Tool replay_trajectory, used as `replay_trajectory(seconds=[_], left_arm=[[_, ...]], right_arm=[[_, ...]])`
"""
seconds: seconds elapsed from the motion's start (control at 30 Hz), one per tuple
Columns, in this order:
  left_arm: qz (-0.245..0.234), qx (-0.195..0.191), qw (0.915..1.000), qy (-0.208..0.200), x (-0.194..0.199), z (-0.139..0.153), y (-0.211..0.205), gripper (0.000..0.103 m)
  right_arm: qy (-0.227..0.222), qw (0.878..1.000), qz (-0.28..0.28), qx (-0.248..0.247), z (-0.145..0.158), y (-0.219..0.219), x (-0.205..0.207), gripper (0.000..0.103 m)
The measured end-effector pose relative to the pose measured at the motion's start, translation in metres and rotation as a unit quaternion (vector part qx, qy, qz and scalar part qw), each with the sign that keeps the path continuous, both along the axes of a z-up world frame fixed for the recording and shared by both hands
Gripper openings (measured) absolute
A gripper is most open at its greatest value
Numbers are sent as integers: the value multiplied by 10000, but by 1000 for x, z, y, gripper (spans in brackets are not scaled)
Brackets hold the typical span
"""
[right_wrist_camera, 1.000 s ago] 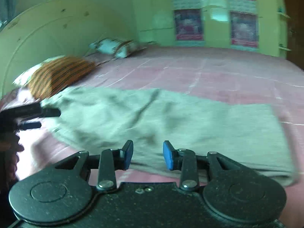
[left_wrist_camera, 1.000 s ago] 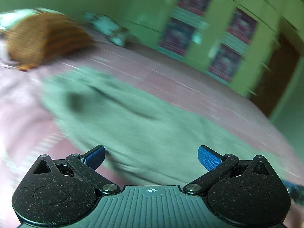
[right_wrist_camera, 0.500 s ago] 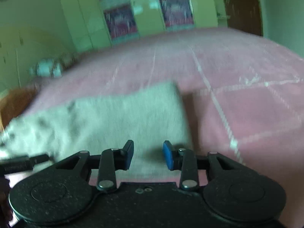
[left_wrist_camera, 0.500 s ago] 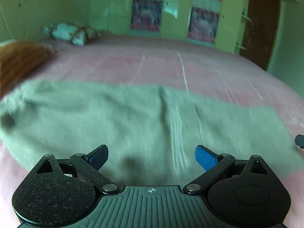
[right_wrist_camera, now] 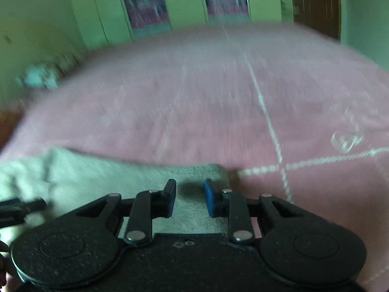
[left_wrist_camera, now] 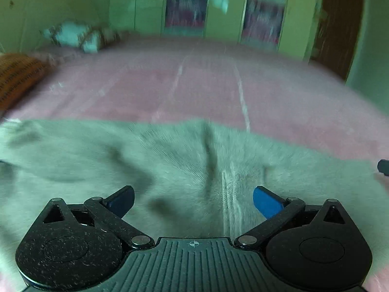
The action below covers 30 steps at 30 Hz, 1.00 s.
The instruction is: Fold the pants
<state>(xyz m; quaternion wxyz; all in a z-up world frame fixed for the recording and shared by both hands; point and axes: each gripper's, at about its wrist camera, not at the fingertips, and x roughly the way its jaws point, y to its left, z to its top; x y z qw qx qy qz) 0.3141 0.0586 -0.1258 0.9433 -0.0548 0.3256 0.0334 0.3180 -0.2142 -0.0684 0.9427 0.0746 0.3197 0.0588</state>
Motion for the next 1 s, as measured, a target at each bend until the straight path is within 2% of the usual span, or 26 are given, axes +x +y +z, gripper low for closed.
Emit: replay_trajectory(seconds=[0.03,0.13,0.33,0.47,0.6,0.63,0.7,0.73,0.77,0.83,0.9,1.0], left_arm=[[49,-43,10000,23,-12,-1,7,103],[227,-31,9989,399,-36,-9,22,103],[218,96,9996,123,-79,6,30,103],[230,132,9996,69,-98,17,43,103],[596,-44,9982,-86,-133,16,85,103],[772,-174,9968,-139,-141,15,102,103],[1242,-584,9904,-158,-149,9,140,103],[1531,-1035,9827,-142,-150,5,163,103],[1780,-1591,9708,-216,-151,0,187,103],[2107,-2222,9509,-447,-146,-11,225,103],[2206,-2479,9420,-501,-131,-21,251,103],[2120,-3092,9248,-645,-103,-36,280,103]], right_arm=[[-210,9998,5,40,3,-3,-20,26],[-417,9988,111,210,-2,-9,-62,26],[-419,9979,21,501,-6,-9,-121,32],[-457,9977,181,469,14,-5,-122,34],[-628,9970,218,404,27,0,-126,52],[-637,9970,230,385,29,1,-126,53],[-581,9974,259,340,27,7,-126,54],[-524,9977,289,325,25,11,-125,54],[-478,9978,322,318,23,15,-124,54],[-414,9978,384,343,20,26,-125,54],[-337,9977,445,379,18,37,-122,54],[-305,9974,567,335,19,55,-121,54]])
